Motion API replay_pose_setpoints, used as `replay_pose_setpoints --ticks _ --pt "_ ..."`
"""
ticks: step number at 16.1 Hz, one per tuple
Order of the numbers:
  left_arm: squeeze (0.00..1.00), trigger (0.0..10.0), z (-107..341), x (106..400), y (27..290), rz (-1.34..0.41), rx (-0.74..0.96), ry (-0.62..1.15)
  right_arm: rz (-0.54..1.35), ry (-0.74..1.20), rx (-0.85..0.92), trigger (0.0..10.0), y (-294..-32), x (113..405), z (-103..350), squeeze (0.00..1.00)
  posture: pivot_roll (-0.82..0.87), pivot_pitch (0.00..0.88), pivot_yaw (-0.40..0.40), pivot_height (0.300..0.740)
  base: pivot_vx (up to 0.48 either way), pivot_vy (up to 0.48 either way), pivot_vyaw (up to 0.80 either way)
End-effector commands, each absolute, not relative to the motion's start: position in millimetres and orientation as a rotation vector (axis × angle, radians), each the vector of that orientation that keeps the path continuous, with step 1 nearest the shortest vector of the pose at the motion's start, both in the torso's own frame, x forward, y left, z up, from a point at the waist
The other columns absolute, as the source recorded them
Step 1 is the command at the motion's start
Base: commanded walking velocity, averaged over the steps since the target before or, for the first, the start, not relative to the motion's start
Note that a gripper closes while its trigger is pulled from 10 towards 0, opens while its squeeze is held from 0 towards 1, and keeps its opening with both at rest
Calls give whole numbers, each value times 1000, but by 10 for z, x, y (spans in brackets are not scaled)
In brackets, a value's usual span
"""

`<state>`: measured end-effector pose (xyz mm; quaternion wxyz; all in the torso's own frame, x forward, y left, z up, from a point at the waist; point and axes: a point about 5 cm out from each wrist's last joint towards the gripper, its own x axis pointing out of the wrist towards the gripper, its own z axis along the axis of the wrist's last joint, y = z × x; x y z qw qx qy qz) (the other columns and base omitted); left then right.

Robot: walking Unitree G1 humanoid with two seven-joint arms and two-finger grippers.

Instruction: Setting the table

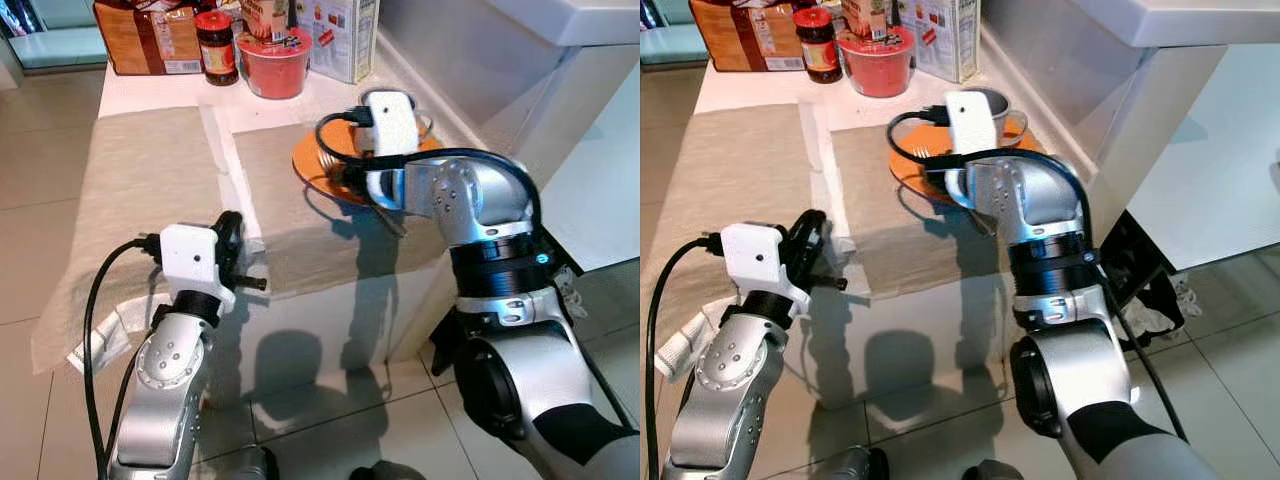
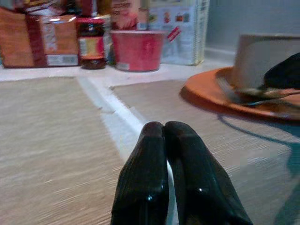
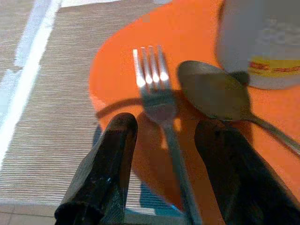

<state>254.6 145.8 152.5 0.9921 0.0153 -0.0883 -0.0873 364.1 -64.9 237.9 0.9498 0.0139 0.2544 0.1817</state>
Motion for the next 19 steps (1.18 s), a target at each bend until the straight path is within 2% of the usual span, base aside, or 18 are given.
replay_pose_setpoints --ticks 1,11,12,13,14,15,16,19 --pt "0 10000 1587 2512 1399 -225 14 -212 331 513 23 10000 -713 3655 2413 0 -70 95 -35 740 0 0 0" --pt "0 10000 1637 2462 1359 -269 28 -226 321 596 16 10000 -722 3663 2192 0 -59 104 -38 740 0 0 0" --pt "0 10000 1643 2459 1354 -270 30 -228 305 598 15 8549 -747 3676 2181 0 -58 106 -39 740 0 0 0" --pt "0 10000 1650 2455 1349 -270 31 -229 296 599 16 3529 -765 3686 2178 0 -59 107 -38 740 0 0 0" --pt "0 10000 1653 2454 1346 -270 30 -230 293 600 17 3529 -770 3688 2178 0 -59 107 -38 740 0 0 0" --pt "0 10000 1665 2449 1342 -269 30 -233 286 605 20 1373 -786 3696 2165 0 -59 109 -41 740 0 0 0" --pt "0 10000 1669 2446 1342 -268 29 -234 286 609 20 118 -789 3696 2158 0 -58 110 -41 740 0 0 0" --pt "0 10000 1680 2436 1338 -264 30 -238 286 626 13 0 -801 3696 2116 0 -56 112 -46 740 0 0 0"
